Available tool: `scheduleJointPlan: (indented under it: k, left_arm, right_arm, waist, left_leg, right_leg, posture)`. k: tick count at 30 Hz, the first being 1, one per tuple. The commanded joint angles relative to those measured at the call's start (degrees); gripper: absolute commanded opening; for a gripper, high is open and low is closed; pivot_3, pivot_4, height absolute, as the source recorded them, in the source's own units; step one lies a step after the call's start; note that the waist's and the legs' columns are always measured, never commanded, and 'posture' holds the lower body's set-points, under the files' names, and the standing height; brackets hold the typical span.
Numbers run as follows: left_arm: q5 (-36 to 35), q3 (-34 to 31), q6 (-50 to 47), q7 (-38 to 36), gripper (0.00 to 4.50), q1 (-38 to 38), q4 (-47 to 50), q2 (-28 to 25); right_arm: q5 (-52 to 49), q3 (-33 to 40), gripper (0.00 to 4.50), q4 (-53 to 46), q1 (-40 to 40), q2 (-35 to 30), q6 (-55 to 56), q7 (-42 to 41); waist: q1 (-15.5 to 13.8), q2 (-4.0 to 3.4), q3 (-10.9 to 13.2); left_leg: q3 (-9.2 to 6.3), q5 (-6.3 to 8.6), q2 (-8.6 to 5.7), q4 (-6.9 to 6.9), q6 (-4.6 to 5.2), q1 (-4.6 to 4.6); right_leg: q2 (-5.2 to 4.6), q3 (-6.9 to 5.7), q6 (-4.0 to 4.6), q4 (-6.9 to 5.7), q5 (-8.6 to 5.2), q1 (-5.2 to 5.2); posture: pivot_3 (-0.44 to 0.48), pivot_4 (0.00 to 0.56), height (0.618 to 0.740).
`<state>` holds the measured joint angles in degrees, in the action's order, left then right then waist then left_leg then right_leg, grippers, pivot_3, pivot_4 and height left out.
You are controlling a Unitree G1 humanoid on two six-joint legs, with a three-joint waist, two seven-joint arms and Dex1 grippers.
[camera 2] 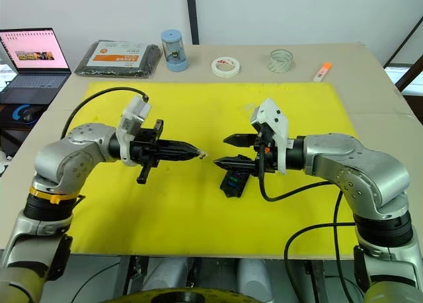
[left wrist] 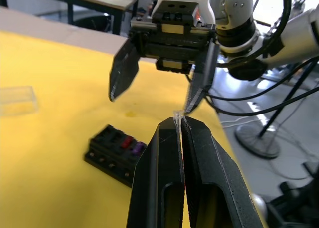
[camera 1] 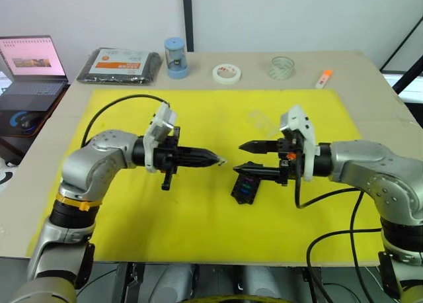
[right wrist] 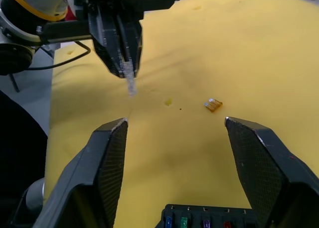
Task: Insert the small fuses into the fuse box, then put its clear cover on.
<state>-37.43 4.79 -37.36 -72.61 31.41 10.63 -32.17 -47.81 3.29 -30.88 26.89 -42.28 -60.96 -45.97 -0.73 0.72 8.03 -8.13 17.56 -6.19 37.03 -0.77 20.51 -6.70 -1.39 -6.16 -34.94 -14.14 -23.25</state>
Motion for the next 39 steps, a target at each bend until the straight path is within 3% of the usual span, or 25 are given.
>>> scheduleJointPlan:
  k: [1, 3, 11, 28, 31, 36, 39]
  left_arm:
    - [2.06, 0.79, 5.25, -1.32, 0.0, -1.24, 0.35, 0.03]
    - [2.59, 1.08, 6.74, -1.61, 0.0, -1.54, -0.07, 0.07]
    - [5.28, 2.05, 12.59, -3.06, 0.0, -0.99, -3.91, 0.77]
    - [3.5, 2.16, 9.87, -0.38, 0.0, 1.73, -0.69, 1.82]
    - [3.6, 2.32, 9.74, -0.1, 0.0, 1.61, -0.31, 1.78]
    - [3.99, 2.58, 9.87, -0.14, 0.0, 1.21, 0.0, 1.36]
    - [4.15, 2.8, 10.03, -0.19, 0.0, 1.19, -0.09, 1.25]
  right_arm:
    - [-1.31, 0.82, 2.93, -2.03, -0.06, -0.21, 0.96, 0.48]
    - [-1.12, 0.47, 2.44, -2.34, -0.13, -0.18, 1.35, 0.84]
    - [-0.79, -1.77, 2.44, -3.03, 1.55, 0.49, 1.64, 2.72]
    - [0.62, -5.03, 2.44, -2.78, 1.84, 1.0, 3.91, 3.49]
    - [0.53, -4.88, 1.89, -2.69, 1.83, 1.34, 4.36, 3.73]
    - [-0.31, -4.43, 0.15, -2.83, 2.24, 0.88, 4.23, 3.34]
    - [-0.66, -4.24, 0.02, -2.81, 2.46, 0.72, 4.12, 3.1]
  waist:
    - [0.02, 0.0, 0.0]
    - [0.01, 0.0, 0.0]
    - [0.03, 0.0, 0.0]
    - [0.03, 0.0, 0.0]
    - [0.04, 0.0, 0.0]
    - [0.04, 0.0, 0.0]
    - [0.03, 0.0, 0.0]
  left_leg:
    - [0.0, 0.0, 0.0, 0.0, 0.0, 0.0]
    - [0.0, 0.0, 0.0, 0.0, 0.0, -0.01]
    - [0.0, 0.0, 0.01, 0.01, 0.0, -0.01]
    - [-0.01, 0.0, 0.01, 0.02, 0.01, -0.02]
    - [-0.01, 0.0, 0.01, 0.02, 0.01, -0.02]
    - [-0.01, 0.0, 0.01, 0.02, 0.0, -0.02]
    - [-0.01, 0.0, 0.01, 0.02, 0.01, -0.02]
  right_leg:
    - [0.0, 0.0, 0.0, 0.0, 0.0, 0.0]
    - [0.01, 0.0, 0.0, -0.01, 0.0, 0.0]
    - [0.03, -0.02, -0.01, -0.02, 0.0, 0.0]
    - [0.06, -0.04, -0.01, -0.03, 0.0, 0.0]
    - [0.06, -0.04, -0.01, -0.03, 0.0, 0.0]
    - [0.06, -0.04, -0.01, -0.03, 0.0, 0.0]
    - [0.06, -0.04, -0.01, -0.03, 0.0, 0.01]
  posture:
    - [0.0, 0.15, 0.74]
    - [0.0, 0.15, 0.74]
    - [0.0, 0.15, 0.74]
    - [0.0, 0.15, 0.74]
    - [0.0, 0.15, 0.74]
    - [0.0, 0.15, 0.74]
    - [0.0, 0.15, 0.74]
